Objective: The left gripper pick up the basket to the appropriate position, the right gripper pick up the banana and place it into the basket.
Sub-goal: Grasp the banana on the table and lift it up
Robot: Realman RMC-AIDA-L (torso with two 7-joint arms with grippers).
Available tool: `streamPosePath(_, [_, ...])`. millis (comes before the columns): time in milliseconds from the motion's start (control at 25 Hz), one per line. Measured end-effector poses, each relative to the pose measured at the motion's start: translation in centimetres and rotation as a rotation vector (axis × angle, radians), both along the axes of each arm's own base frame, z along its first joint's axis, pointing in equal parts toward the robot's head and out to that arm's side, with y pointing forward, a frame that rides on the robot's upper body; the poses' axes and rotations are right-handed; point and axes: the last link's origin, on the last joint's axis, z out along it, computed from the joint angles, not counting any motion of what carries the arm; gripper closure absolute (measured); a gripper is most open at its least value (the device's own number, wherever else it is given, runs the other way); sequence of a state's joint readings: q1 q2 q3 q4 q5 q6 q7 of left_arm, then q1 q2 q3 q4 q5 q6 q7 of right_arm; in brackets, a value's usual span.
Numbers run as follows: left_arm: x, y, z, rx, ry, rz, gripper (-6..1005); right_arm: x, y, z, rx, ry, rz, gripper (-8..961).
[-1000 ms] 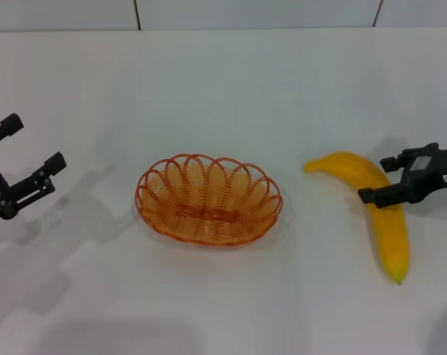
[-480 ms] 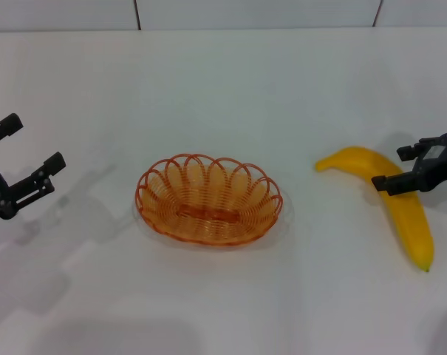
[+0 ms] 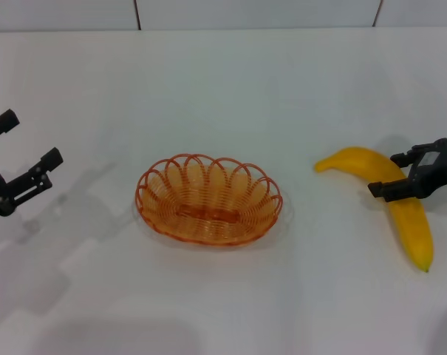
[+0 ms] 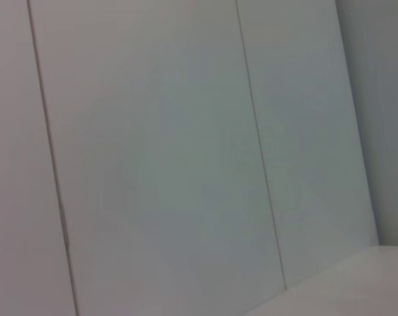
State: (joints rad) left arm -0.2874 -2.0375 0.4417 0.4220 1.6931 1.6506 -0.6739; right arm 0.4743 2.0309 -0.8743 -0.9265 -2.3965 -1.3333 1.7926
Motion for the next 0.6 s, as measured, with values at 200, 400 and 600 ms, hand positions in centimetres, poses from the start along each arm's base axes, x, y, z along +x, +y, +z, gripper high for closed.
streamPosePath(200, [0.01, 0.01, 0.04, 0.017, 0.004, -0.005, 134, -0.03, -0.10, -0.22, -0.014, -0.009, 0.011, 144])
streamPosePath(400, [-0.06, -0.10, 0.00, 0.017, 0.003, -0.002, 134, -0.22, -0.24, -0.68, -0.038, -0.023, 0.026, 281])
streamPosePath(600, [-0.22, -0.29, 0.09, 0.025, -0.002, 0.006, 134, -0.51, -0.09, -0.43, -0.021, -0.006, 0.031, 408])
